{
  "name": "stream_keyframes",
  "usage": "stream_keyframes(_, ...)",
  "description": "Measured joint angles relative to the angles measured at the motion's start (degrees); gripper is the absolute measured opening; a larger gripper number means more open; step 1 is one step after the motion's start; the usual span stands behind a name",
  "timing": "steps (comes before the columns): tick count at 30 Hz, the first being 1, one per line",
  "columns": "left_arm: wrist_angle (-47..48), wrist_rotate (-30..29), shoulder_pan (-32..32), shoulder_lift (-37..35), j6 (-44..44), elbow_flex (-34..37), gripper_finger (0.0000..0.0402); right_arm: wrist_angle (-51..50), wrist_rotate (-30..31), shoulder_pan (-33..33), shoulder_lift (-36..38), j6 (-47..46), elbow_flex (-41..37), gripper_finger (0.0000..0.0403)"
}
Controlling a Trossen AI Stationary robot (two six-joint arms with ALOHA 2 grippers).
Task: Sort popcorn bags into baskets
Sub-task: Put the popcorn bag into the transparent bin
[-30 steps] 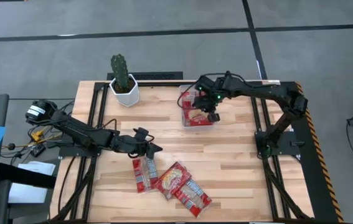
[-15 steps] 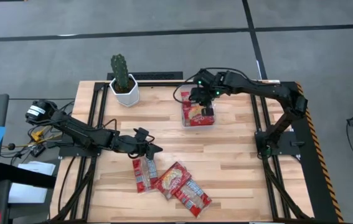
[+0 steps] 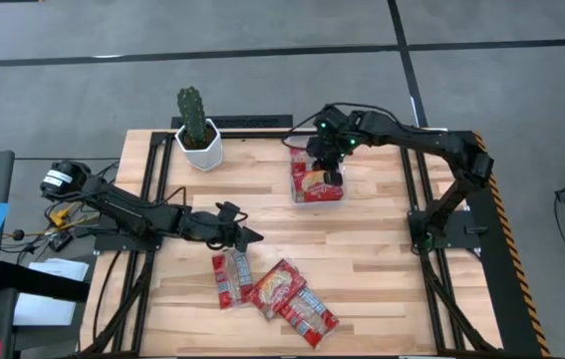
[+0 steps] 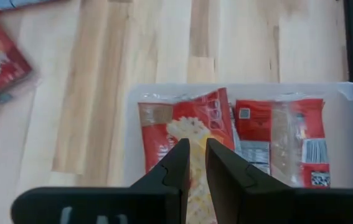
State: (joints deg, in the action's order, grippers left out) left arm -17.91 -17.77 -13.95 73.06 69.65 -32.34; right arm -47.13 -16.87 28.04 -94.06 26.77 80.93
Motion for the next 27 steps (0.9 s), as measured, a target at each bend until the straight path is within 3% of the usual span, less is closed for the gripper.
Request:
stream_keyframes(8, -2.2, 5.2, 0.5, 0.0, -0.7, 0.0, 0.0165, 3.8, -0.1, 1.0, 0.0, 0.1, -5.8, 0.0074)
stream_keyframes(14, -6.4, 5.6, 0.6, 0.0, -3.7, 0.0, 0.0165, 8.1, 0.2, 1.0, 0.0, 0.0, -11.6, 0.0074)
stream_keyframes(20, -2.7, 8.3, -0.4, 0.0, -3.0, 0.0, 0.0165, 16.1, 7.6, 1.3, 0.0, 0.2, -16.4, 0.0074)
stream_keyframes(27, 5.5, 8.4, -4.6, 0.0, 1.1, 0.0, 0.0148, 21.0, 10.6, 2.9, 0.0, -4.2, -16.4, 0.0074)
